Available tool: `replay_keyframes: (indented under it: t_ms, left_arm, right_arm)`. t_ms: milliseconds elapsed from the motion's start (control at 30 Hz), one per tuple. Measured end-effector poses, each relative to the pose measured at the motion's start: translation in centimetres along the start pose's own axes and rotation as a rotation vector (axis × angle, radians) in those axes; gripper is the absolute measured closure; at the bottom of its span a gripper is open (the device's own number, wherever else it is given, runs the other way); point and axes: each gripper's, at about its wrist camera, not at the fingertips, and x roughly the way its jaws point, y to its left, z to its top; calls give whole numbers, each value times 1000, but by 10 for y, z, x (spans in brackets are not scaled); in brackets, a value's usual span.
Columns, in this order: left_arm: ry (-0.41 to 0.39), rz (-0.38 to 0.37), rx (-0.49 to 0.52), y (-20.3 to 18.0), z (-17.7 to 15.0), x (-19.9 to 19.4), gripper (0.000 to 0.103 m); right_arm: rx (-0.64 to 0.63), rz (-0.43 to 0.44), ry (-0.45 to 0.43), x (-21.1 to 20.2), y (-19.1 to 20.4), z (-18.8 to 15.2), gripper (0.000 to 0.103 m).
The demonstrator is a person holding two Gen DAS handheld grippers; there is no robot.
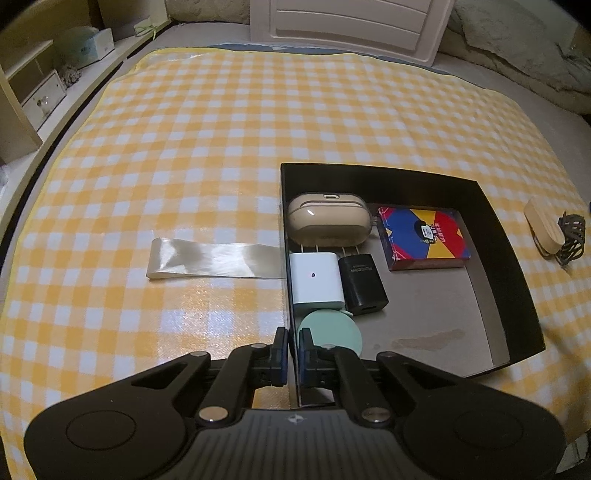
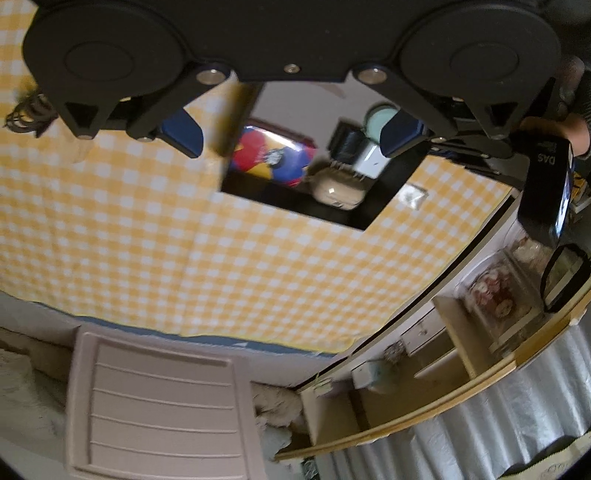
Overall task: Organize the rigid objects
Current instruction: 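Withdraw the right gripper and move it toward the wooden case, then grasp the black coiled cable beside the wooden case with the right gripper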
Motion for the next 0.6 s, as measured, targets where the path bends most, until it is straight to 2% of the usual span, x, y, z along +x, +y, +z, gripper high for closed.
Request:
replay_keyframes:
  t_ms: [300,600]
  left_arm:
    - [-2,1,0,2,-1,0,99]
    - [-1,1,-1,2,-1,0,99]
  right_arm:
    - [133,-155,-57,-21,-74,-10,0]
    - [297,-307,-10,-24,-148,-31,0]
